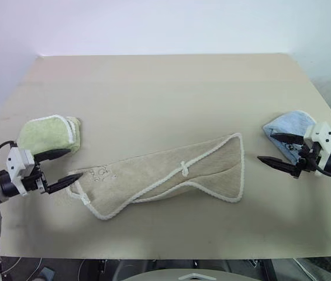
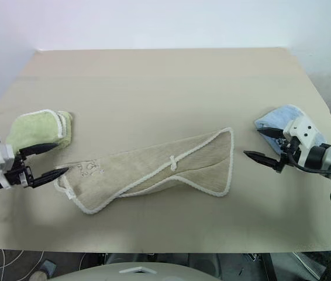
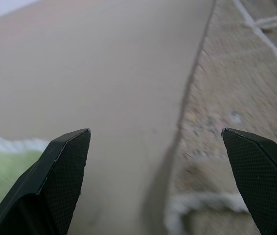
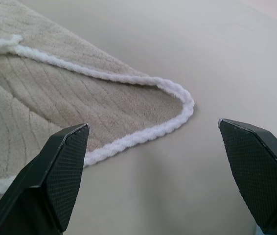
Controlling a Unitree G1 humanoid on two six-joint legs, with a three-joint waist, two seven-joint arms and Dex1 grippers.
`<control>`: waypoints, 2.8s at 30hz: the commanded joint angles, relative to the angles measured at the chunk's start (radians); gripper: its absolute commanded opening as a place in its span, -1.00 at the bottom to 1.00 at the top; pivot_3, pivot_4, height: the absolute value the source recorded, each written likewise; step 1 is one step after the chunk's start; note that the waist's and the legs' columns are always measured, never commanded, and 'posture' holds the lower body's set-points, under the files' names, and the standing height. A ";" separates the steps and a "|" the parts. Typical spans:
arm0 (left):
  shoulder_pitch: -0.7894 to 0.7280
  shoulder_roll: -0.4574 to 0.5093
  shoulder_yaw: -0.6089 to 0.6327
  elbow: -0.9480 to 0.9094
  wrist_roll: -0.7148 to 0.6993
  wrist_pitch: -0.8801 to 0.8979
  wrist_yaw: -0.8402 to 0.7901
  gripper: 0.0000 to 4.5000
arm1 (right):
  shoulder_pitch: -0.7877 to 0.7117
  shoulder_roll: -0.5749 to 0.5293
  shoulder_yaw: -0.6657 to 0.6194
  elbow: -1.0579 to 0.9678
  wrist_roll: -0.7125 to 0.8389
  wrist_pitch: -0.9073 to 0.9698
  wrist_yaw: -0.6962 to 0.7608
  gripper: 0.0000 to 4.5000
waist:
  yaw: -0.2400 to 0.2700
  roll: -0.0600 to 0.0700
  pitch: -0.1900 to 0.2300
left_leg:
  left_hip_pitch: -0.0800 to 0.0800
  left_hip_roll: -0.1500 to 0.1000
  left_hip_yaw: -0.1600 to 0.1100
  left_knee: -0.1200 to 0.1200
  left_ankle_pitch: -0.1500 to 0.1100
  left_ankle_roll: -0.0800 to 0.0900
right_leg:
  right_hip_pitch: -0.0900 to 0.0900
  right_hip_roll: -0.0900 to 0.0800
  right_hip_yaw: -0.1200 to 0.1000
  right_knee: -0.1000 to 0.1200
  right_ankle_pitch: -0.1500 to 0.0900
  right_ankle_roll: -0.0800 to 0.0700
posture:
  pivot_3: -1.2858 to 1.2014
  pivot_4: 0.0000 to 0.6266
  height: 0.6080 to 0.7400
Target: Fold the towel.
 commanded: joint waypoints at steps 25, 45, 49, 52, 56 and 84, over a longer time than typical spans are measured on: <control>-0.018 0.104 -0.128 -0.133 -0.198 -0.066 -0.184 1.00 | -0.130 -0.027 0.052 0.079 -0.020 -0.046 0.081 0.98 | -0.020 0.001 0.001 | 0.000 0.000 0.001 0.000 0.000 0.000 | 0.000 0.000 0.000 0.000 0.000 0.000 | 0.03 -0.52 0.82; 0.309 0.153 -0.222 -0.335 -0.142 -0.309 -0.184 1.00 | -0.333 0.026 0.172 0.250 -0.090 -0.084 0.083 0.98 | -0.020 0.006 0.003 | 0.000 0.002 0.008 -0.004 0.000 0.000 | -0.004 -0.001 0.003 0.000 -0.002 -0.003 | 0.03 -0.52 0.82; 0.302 0.095 -0.221 -0.309 -0.070 -0.343 -0.169 1.00 | -0.332 0.035 0.170 0.238 -0.087 -0.074 0.081 0.98 | -0.020 0.006 0.003 | 0.000 0.002 0.009 -0.004 0.000 0.000 | -0.004 -0.001 0.003 0.000 -0.002 -0.003 | 0.03 -0.52 0.82; 0.294 0.079 -0.228 -0.300 -0.040 -0.340 -0.163 1.00 | -0.332 0.038 0.169 0.232 -0.086 -0.069 0.080 0.98 | -0.020 0.006 0.003 | 0.000 0.002 0.009 -0.004 0.000 0.000 | -0.005 -0.001 0.003 0.000 -0.001 -0.001 | 0.03 -0.52 0.82; 0.275 0.063 -0.246 -0.278 -0.009 -0.343 -0.154 1.00 | -0.331 0.042 0.168 0.226 -0.085 -0.065 0.077 0.98 | -0.020 0.006 0.003 | 0.000 0.002 0.009 -0.004 0.000 0.000 | -0.005 -0.001 0.003 0.000 0.000 0.000 | 0.03 -0.52 0.82; 0.185 0.050 -0.342 -0.147 0.089 -0.272 -0.183 -0.99 | -0.270 0.042 0.128 0.134 -0.038 -0.004 0.018 1.00 | -0.021 0.009 0.001 | 0.001 0.002 0.009 -0.004 0.000 0.000 | -0.005 -0.001 0.003 0.001 0.000 0.000 | 0.03 -0.52 0.82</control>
